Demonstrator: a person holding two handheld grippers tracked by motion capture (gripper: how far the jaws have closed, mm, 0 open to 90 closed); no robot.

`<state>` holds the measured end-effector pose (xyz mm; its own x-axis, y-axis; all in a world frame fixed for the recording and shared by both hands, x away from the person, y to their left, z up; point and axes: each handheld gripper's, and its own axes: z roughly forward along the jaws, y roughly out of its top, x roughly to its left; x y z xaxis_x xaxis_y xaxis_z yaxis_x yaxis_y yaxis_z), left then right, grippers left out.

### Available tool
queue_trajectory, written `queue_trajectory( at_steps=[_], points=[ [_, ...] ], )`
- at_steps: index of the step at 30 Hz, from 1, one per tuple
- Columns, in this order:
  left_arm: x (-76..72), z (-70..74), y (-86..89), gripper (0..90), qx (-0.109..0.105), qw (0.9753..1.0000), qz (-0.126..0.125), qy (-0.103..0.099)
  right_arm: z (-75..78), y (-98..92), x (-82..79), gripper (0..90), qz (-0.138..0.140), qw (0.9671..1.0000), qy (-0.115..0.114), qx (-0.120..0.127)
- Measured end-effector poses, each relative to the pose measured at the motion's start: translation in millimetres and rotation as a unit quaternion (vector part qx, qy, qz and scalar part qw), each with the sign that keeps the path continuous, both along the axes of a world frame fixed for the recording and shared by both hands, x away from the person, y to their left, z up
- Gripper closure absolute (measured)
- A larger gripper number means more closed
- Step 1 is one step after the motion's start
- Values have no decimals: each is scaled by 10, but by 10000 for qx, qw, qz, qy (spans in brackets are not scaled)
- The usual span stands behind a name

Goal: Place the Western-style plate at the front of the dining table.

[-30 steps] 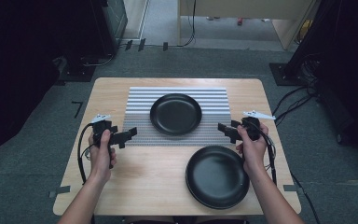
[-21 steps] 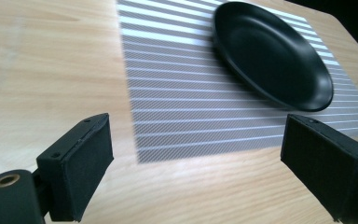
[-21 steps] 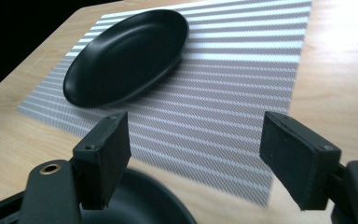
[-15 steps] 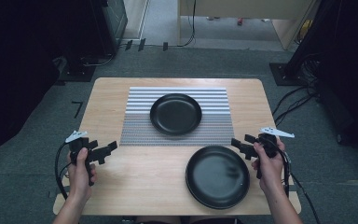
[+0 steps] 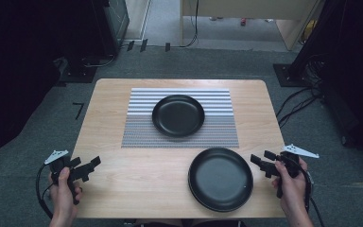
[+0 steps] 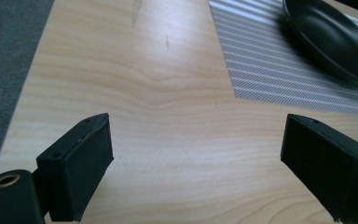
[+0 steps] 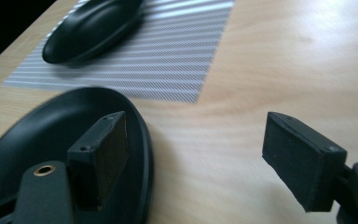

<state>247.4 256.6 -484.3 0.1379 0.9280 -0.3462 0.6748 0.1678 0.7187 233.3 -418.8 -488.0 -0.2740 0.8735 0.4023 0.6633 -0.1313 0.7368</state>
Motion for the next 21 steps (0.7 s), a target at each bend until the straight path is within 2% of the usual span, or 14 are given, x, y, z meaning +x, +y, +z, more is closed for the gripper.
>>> queue_trajectory(
  at_steps=[5, 8, 9, 14, 17, 19, 21],
  points=[
    [-84, -131, 40, 87, 139, 9998, 27, 119, -146, -152, -167, 220, -137, 9998, 117, 70],
    [-117, -191, 32, 87, 522, 9984, 164, 116, -205, -203, -241, 218, -192, 9996, 167, 75],
    [-129, -200, 34, 87, 585, 9981, 174, 119, -216, -213, -262, 217, -208, 9996, 164, 50],
    [-165, -239, 11, 87, 917, 9957, 111, 107, -263, -255, -328, 215, -268, 9993, 165, -218],
    [-182, -275, 5, 87, 1069, 9941, 24, 171, -291, -278, -366, 216, -333, 9989, 200, -250],
    [-194, -279, 13, 87, 1075, 9941, 11, 154, -320, -278, -398, 216, -352, 9984, 241, -360],
    [-204, -281, 25, 87, 1089, 9939, 3, 145, -339, -267, -436, 223, -355, 9978, 181, -528]
  ],
)
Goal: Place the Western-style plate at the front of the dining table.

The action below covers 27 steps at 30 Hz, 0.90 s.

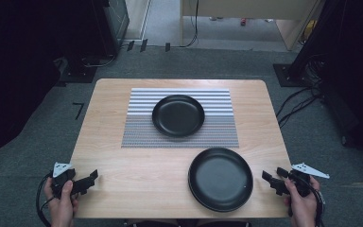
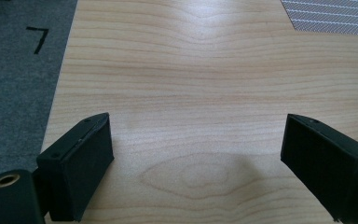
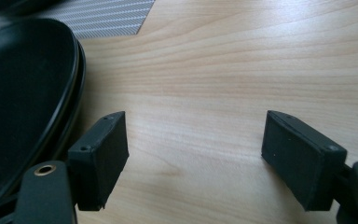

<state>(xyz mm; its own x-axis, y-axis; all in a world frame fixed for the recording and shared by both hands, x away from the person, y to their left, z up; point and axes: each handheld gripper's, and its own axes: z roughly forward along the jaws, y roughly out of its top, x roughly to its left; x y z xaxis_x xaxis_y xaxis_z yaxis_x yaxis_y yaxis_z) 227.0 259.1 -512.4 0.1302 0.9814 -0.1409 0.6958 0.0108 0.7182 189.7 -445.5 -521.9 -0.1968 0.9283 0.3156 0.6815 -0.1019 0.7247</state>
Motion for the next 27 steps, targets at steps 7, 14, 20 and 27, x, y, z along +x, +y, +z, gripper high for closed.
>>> queue_trajectory(
  at_steps=[7, 14, 20, 27],
  points=[
    [-5, -21, -70, 87, 352, 9993, -109, -22, -13, 59, -73, 223, 16, 9982, -106, -583],
    [-19, -48, -150, 86, 710, 9974, -136, -56, -24, 181, -75, 198, -48, 9942, -129, -1069],
    [-28, -55, -150, 82, 706, 9974, -134, -91, -33, 276, -60, 146, -21, 9892, -73, -1464],
    [-28, -56, -149, 83, 706, 9974, -143, -93, -35, 282, -51, 127, -45, 9893, -48, -1461]
  ],
)
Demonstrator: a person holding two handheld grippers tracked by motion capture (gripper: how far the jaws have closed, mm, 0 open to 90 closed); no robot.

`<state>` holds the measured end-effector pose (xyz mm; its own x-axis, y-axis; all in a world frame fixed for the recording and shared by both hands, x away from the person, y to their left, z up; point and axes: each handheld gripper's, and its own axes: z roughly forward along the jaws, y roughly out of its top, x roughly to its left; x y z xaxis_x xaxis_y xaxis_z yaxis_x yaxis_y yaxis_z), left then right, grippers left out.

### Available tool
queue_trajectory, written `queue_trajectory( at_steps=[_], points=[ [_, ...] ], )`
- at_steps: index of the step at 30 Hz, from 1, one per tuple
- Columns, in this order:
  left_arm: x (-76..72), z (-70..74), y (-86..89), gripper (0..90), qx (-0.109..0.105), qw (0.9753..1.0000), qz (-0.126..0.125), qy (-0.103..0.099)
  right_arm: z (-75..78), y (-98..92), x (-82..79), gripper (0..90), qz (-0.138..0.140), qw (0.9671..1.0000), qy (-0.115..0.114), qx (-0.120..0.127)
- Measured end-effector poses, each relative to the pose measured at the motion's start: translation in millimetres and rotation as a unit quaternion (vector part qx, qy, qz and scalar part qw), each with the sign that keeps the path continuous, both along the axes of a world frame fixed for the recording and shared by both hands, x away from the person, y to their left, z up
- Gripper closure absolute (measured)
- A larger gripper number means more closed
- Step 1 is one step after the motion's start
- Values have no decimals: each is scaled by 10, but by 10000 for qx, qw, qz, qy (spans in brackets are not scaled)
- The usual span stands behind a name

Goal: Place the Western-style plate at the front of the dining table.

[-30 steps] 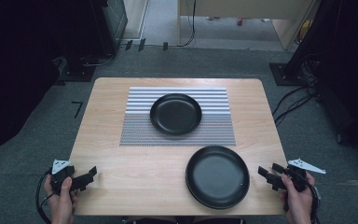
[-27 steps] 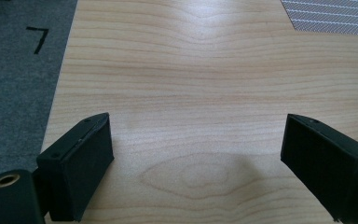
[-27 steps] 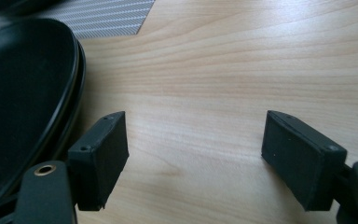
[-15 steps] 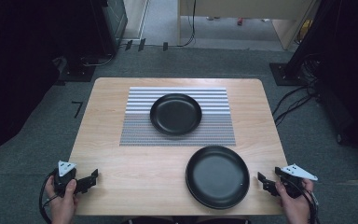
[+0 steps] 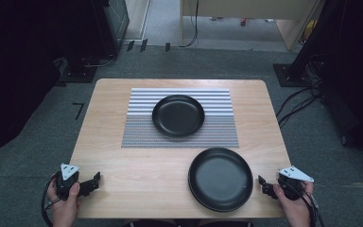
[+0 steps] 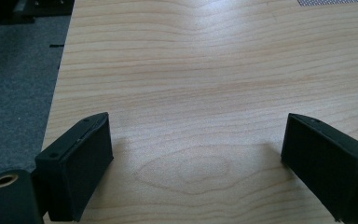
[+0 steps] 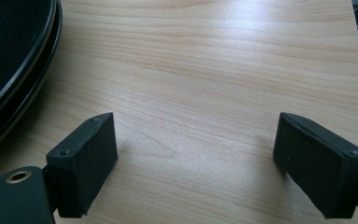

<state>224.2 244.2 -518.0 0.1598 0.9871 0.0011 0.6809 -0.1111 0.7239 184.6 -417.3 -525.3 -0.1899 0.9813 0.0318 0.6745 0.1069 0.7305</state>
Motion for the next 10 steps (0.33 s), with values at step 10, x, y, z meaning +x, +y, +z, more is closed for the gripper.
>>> queue_trajectory(
  at_steps=[10],
  points=[
    [0, -1, 3, 83, 3, 10000, -21, -3, -2, -1, 10, 114, 19, 10000, 12, -7]
  ],
)
